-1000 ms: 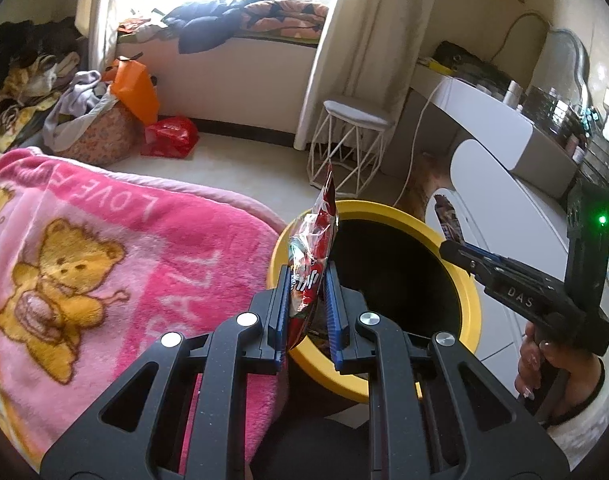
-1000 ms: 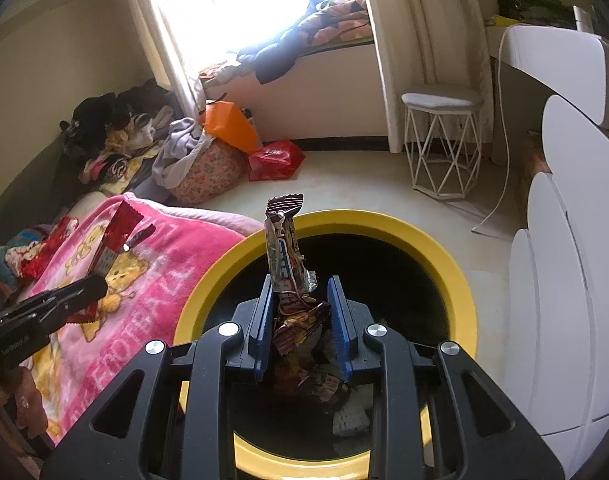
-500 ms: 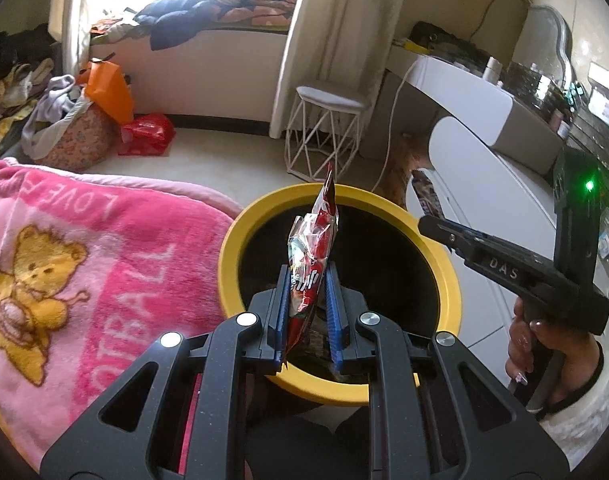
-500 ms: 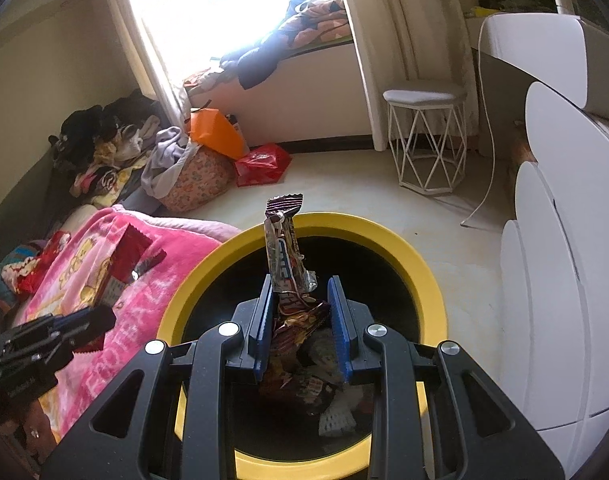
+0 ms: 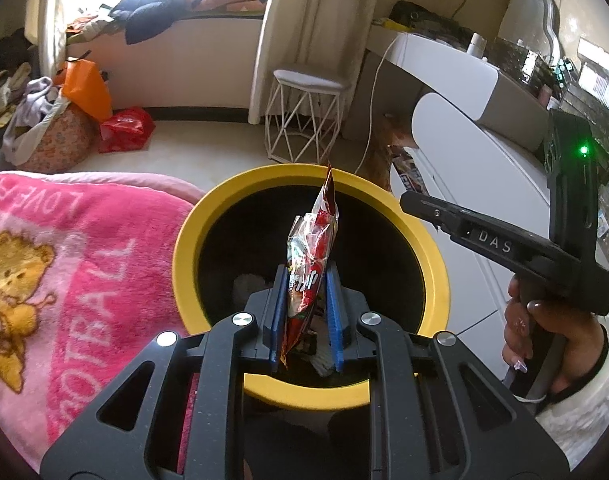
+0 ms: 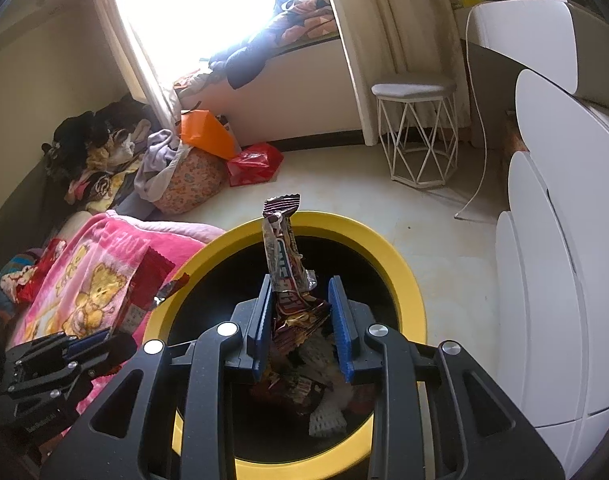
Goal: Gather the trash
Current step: 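Open both tools to drop the chocolate wrapper and chip bag into the bin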
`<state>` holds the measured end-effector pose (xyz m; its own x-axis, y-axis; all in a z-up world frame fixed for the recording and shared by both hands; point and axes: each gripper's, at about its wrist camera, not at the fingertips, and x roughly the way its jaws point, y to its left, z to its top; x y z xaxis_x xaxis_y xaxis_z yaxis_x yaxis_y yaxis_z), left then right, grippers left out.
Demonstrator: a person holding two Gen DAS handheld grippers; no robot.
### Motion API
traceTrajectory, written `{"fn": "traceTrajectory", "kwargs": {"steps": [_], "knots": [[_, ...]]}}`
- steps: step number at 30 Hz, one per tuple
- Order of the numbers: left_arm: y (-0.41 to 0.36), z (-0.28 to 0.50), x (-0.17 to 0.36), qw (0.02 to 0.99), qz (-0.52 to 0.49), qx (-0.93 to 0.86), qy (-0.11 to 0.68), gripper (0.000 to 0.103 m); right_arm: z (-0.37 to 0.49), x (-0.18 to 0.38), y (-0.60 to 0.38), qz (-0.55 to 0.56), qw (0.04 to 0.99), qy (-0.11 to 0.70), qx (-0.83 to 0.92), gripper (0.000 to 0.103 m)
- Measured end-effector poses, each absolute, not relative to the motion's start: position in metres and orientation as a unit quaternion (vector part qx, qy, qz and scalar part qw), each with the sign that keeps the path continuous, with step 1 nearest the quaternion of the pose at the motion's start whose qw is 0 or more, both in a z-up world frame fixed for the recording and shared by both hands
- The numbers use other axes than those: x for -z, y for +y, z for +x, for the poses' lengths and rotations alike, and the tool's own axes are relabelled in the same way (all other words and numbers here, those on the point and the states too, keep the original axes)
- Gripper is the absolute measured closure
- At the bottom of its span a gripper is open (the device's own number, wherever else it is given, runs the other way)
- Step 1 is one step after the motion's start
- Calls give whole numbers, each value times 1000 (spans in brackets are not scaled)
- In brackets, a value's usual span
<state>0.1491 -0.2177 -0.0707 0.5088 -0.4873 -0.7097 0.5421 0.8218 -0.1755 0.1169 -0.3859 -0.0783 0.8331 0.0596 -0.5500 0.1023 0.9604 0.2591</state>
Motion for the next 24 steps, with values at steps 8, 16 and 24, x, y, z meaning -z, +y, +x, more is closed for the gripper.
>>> {"fn": "traceTrajectory", "kwargs": {"steps": [8,16,24], "knots": [[-228,155,81,858,35,307,411,87,120,81,-388,145,945,292,14,75],[-238,165,91,851,35,308,424,85,121,85,-393,153,944,292,23,72],[-239,173,93,849,29,305,430,65,111,83,-398,155,946,281,30,60]]}}
